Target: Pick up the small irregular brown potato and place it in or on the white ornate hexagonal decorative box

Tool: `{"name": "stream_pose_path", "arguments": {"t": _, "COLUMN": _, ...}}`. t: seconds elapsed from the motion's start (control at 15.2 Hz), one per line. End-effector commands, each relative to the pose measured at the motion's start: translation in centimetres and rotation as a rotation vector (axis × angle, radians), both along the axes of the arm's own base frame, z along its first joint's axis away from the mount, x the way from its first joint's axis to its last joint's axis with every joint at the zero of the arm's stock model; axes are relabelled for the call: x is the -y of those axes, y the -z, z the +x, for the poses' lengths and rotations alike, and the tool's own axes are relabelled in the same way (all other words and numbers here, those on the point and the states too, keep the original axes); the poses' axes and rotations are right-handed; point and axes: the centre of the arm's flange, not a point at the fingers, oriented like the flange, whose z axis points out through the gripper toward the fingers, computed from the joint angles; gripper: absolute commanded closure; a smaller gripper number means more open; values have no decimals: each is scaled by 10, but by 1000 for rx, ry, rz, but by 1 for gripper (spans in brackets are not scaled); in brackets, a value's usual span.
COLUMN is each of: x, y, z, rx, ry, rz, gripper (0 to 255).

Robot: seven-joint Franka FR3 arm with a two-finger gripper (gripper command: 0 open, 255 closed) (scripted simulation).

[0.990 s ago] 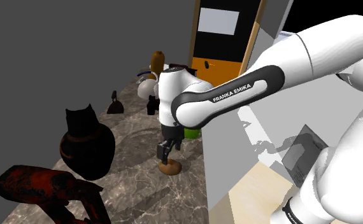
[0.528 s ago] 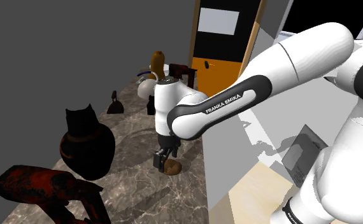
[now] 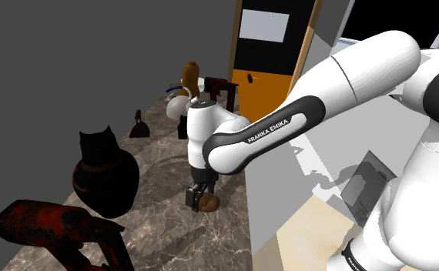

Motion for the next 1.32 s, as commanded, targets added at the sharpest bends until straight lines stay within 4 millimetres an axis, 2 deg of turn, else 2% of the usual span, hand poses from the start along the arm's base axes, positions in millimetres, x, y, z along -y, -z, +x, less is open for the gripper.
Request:
{"name": "stream_pose_path", "arguments": {"t": 0.0, "x": 0, "y": 0, "z": 0, "rx": 0, "ry": 0, "rz": 0, "gripper": 0}}
{"name": "stream_pose_path", "arguments": {"t": 0.07, "x": 0, "y": 0, "z": 0, "rx": 0, "ry": 0, "rz": 0, "gripper": 255}}
{"name": "stream_pose_path", "arguments": {"t": 0.66, "x": 0, "y": 0, "z": 0, "rx": 0, "ry": 0, "rz": 0, "gripper": 255}}
{"name": "stream_pose_path", "arguments": {"t": 1.25, "x": 0, "y": -47, "z": 0, "rx": 0, "ry": 0, "rz": 0, "gripper": 255}}
